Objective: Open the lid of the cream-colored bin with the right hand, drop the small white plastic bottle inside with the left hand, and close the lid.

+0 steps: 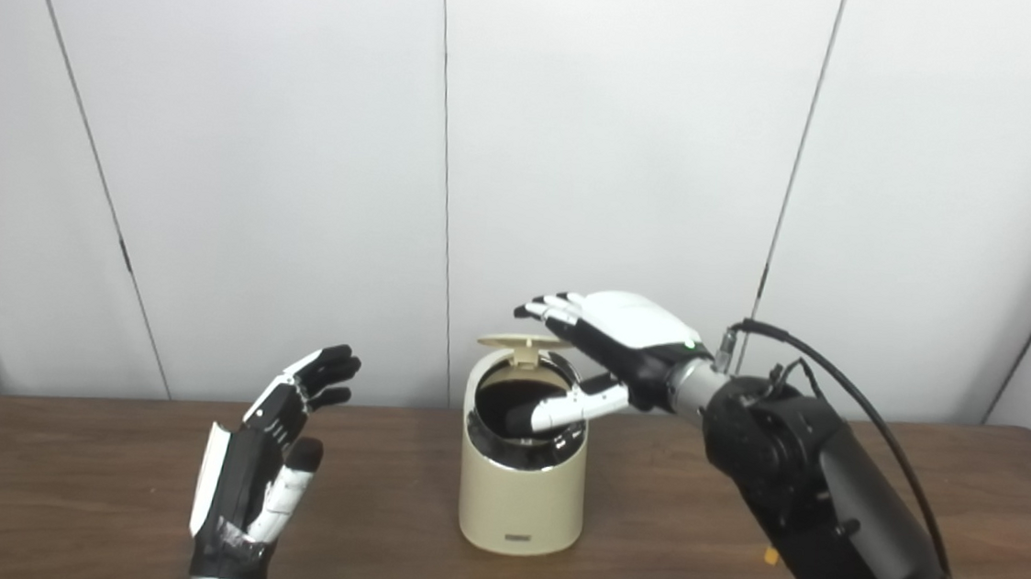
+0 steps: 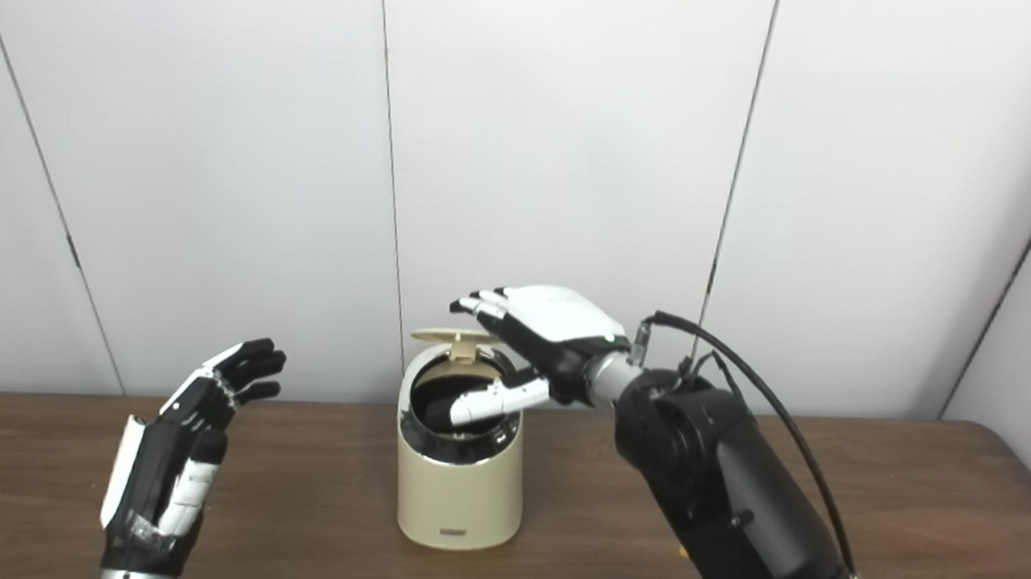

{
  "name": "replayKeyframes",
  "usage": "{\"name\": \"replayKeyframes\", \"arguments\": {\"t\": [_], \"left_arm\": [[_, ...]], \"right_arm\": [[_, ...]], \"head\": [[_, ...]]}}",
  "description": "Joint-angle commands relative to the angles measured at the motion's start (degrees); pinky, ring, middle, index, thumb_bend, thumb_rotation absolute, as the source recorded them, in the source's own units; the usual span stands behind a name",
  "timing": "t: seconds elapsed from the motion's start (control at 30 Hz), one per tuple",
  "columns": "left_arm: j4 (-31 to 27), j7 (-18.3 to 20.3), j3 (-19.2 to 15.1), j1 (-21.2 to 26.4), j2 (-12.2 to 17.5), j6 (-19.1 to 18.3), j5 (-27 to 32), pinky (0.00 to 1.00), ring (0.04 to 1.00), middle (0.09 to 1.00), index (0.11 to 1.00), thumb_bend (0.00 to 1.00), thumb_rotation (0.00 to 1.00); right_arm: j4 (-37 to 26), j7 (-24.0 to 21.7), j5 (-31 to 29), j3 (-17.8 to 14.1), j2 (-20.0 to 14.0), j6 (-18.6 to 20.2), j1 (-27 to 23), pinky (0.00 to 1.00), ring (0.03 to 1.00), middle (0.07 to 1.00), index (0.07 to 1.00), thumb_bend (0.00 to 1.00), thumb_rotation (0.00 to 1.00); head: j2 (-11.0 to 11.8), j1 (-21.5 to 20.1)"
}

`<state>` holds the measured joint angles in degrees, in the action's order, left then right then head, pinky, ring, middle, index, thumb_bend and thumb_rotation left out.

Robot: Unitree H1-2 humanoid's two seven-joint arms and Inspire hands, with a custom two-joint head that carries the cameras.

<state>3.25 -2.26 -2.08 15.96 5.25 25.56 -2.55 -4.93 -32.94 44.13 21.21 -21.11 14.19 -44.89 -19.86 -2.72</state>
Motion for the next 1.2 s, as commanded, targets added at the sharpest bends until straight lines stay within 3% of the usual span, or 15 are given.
{"name": "replayKeyframes", "arguments": {"t": [0.0, 0.53, 1.17], "left_arm": [[-2.22, -0.18, -0.15, 1.32, 0.07, 1.09, -0.26, 0.77, 0.817, 0.791, 0.816, 0.8, 0.87], [-2.65, 0.49, -0.26, 1.34, 0.16, 0.71, 0.41, 0.78, 0.82, 0.794, 0.819, 0.79, 0.87], [-5.92, 0.59, -0.24, 0.9, -0.15, -1.8, -0.24, 0.78, 0.823, 0.798, 0.819, 0.82, 0.87]], "right_arm": [[-3.01, 0.78, -0.43, -1.34, -1.02, -0.4, -0.77, 0.96, 1.0, 0.975, 0.947, 1.0, 0.9], [-11.31, -0.73, -0.93, -2.79, -1.48, 0.07, 6.01, 0.96, 0.999, 0.958, 0.934, 1.0, 0.89], [-10.9, -2.38, 0.25, -1.93, -1.5, -0.01, 8.89, 0.96, 0.979, 0.892, 0.886, 1.0, 0.89]], "head": [[-0.05, -0.04], [-0.79, -0.33], [-2.72, 0.18]]}}
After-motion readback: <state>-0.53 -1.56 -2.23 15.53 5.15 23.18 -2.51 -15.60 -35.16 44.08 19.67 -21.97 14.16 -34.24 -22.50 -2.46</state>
